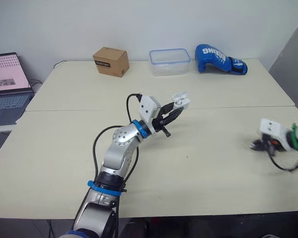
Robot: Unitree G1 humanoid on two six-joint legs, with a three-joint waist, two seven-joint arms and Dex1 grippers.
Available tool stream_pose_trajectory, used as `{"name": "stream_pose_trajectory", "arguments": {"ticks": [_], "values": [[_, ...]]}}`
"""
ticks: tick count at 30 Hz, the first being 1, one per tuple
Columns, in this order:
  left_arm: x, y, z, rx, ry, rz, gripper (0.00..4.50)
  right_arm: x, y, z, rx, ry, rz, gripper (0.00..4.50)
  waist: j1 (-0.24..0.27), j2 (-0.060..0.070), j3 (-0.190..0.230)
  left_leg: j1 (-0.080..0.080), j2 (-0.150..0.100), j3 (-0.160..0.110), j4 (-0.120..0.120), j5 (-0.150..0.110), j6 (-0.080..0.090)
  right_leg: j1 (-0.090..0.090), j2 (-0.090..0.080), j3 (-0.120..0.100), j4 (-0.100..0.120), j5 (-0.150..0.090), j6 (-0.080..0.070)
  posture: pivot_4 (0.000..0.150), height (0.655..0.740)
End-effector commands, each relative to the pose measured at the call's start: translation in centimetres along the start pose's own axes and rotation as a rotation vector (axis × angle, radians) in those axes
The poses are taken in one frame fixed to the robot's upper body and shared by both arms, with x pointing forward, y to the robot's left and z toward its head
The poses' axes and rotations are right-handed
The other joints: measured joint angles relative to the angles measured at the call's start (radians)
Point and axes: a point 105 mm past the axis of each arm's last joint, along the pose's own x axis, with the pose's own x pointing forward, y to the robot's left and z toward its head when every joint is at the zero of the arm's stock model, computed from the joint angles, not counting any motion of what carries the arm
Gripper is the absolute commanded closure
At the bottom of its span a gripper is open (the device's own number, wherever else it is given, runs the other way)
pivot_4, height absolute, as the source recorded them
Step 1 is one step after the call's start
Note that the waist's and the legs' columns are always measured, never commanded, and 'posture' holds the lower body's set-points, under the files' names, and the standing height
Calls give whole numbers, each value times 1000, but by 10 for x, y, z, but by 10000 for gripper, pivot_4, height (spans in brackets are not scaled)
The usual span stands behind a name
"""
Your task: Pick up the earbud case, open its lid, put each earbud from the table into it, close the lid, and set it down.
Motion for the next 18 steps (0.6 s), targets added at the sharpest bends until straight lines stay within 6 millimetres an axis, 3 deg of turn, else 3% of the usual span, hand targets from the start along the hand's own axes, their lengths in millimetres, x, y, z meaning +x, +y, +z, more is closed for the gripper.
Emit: {"name": "stream_pose_trajectory", "arguments": {"ticks": [1,5,11,18], "values": [[3,-7,15,27,-52,-10,37615,3,23,-21,15,116,85,41183,-1,0,0,1,0,0,0,0,0,1,0,0,1,0,0,1500,7400],[3,-8,16,23,-52,-8,37615,5,37,-35,28,176,104,41183,3,-1,0,2,0,0,1,0,0,2,0,0,2,0,0,1500,7400],[2,-3,15,27,-41,-7,37615,10,37,-34,37,178,77,21085,9,-2,-1,1,0,0,1,0,0,2,0,0,1,0,0,1500,7400],[4,-6,17,27,-48,-9,37615,16,41,-20,-8,164,111,21085,9,-8,-2,2,1,0,1,0,0,2,0,-1,1,0,0,1500,7400]]}}
